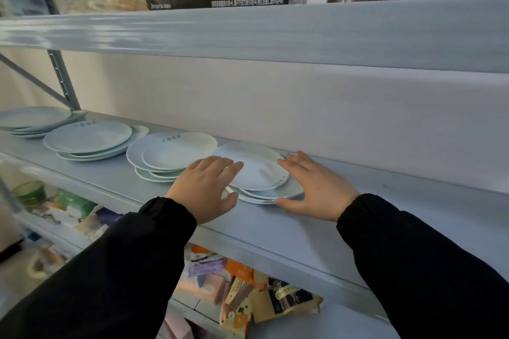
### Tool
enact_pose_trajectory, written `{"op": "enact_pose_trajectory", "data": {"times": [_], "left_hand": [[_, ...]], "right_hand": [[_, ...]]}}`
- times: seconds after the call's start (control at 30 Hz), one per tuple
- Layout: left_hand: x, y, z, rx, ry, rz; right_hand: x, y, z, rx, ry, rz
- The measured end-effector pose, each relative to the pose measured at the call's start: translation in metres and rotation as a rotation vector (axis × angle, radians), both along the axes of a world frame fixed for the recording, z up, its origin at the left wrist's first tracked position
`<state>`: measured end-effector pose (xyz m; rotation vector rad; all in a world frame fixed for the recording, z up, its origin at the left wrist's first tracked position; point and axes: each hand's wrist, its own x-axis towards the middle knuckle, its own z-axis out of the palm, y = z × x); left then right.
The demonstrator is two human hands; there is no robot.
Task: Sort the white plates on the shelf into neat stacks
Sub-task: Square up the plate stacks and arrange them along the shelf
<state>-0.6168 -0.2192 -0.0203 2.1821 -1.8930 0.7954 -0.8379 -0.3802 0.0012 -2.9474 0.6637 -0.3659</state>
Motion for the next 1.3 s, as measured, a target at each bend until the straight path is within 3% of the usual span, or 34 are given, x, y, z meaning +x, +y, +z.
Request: {"op": "enact_pose_trajectory", "data": {"times": [0.47, 0.8, 1.0, 1.3], "left_hand": [[-0.019, 0.074, 0.030, -0.144, 0.141, 0.209], [0.024, 0.072, 0.012, -0.190, 0.302, 0.238], [0.076, 0.083, 0.019, -0.163, 0.330, 0.246], [0.174, 0.168, 0.021, -0.110, 0.339, 0.332]], "right_hand": [[-0.001, 0.021, 0.016, -0.003, -0.102, 0.128], [0.023, 0.022, 0.004, 0.030, -0.079, 0.008], [0.074, 0.039, 0.007, 0.020, -0.093, -0.037], [0.199, 0.099, 0.015, 0.007, -0.096, 0.078]]}}
